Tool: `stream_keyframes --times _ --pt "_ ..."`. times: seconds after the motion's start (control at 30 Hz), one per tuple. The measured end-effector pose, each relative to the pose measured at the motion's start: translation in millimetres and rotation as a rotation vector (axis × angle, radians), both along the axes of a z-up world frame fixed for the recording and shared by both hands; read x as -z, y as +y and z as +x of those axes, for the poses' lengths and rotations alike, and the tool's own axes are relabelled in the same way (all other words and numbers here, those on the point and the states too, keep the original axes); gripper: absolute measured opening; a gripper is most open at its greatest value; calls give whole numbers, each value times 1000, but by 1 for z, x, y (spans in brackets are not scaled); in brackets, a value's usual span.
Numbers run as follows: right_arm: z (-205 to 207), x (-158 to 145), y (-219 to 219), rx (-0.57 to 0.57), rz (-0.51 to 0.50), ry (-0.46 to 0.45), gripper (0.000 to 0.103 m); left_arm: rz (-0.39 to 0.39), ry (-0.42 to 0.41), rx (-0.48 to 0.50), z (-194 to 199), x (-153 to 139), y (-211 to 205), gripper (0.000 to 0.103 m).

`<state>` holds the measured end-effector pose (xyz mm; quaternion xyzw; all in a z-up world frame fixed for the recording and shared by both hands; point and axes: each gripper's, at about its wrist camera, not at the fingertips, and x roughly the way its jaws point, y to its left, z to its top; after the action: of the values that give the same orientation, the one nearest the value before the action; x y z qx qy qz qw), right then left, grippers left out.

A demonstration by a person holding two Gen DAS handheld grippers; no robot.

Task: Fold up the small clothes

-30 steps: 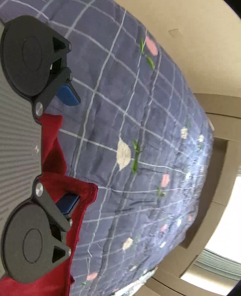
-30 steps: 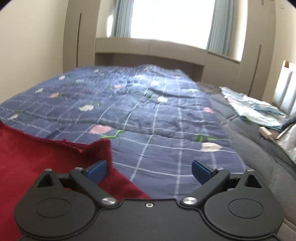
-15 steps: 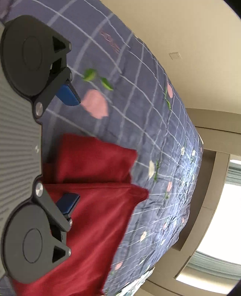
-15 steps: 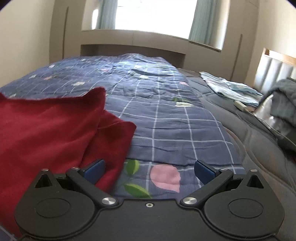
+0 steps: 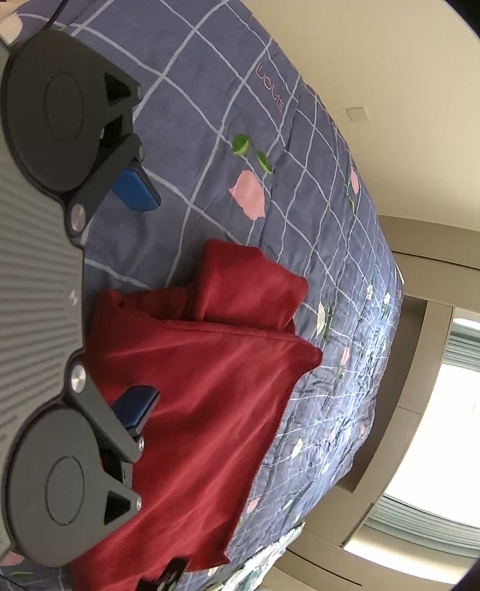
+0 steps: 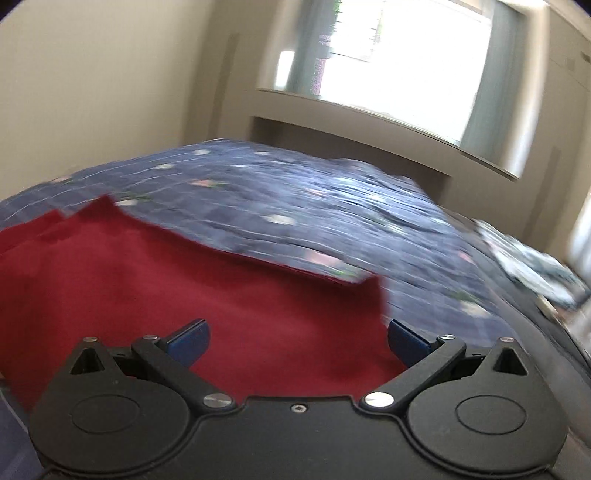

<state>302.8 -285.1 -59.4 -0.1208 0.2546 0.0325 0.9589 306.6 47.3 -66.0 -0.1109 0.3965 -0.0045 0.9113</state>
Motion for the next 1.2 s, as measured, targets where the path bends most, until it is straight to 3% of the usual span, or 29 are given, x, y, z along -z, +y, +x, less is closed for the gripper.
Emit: stream_keyframes --times 0.13,0.33,0.5,0.77,1.03,1.2 --pt "42 7 47 -76 -48 13 102 -13 23 8 2 1 -3 103" --pt "97 17 81 -79 -131 16 102 -7 43 16 4 5 -8 103" --pt "107 26 91 -82 -165 34 102 6 51 23 6 7 -10 103" --pt "52 35 93 -100 -182 34 102 12 57 29 7 7 -12 103" --pt "-17 34 82 -41 -63 35 102 28 68 26 6 9 -15 103" --pt "-39 35 86 -13 -27 46 102 19 76 27 2 8 -18 103"
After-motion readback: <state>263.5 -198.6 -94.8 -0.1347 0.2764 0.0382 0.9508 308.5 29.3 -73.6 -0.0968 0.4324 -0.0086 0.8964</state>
